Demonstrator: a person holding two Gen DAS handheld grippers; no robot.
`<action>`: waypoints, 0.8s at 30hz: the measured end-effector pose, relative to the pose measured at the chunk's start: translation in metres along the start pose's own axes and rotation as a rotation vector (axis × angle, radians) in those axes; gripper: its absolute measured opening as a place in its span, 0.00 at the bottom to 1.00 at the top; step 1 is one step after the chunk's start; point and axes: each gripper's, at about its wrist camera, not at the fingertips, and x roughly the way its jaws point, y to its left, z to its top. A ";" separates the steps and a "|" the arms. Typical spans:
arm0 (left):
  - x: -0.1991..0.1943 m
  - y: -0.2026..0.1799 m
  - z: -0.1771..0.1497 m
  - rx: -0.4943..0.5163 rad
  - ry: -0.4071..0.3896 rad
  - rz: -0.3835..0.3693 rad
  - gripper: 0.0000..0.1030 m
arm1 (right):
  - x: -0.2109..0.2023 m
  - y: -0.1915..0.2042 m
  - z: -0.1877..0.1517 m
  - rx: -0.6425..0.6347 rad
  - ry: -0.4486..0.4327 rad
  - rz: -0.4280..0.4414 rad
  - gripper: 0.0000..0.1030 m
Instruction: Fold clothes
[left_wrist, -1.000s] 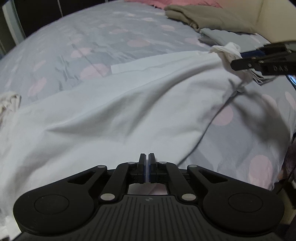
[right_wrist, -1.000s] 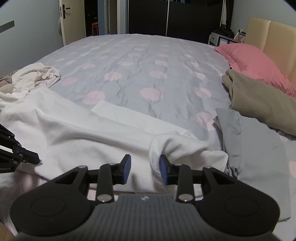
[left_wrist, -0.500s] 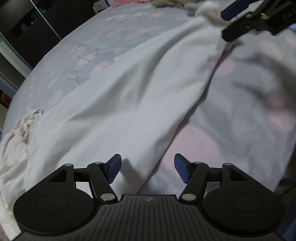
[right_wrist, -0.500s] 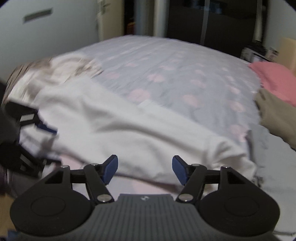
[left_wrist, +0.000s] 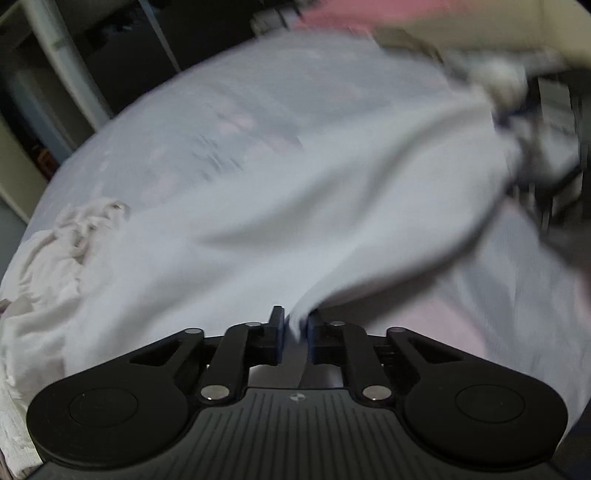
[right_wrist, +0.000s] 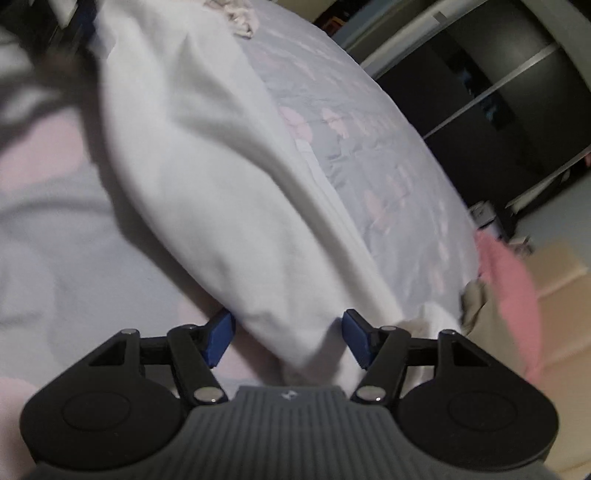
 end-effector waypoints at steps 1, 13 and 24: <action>-0.009 0.008 0.006 -0.042 -0.039 -0.002 0.06 | 0.002 -0.001 0.001 -0.005 0.005 -0.013 0.39; -0.129 0.072 0.079 -0.310 -0.483 0.042 0.03 | -0.105 -0.118 0.043 0.407 -0.303 -0.133 0.08; -0.271 0.094 0.126 -0.268 -0.851 0.072 0.03 | -0.266 -0.195 0.070 0.447 -0.641 -0.207 0.08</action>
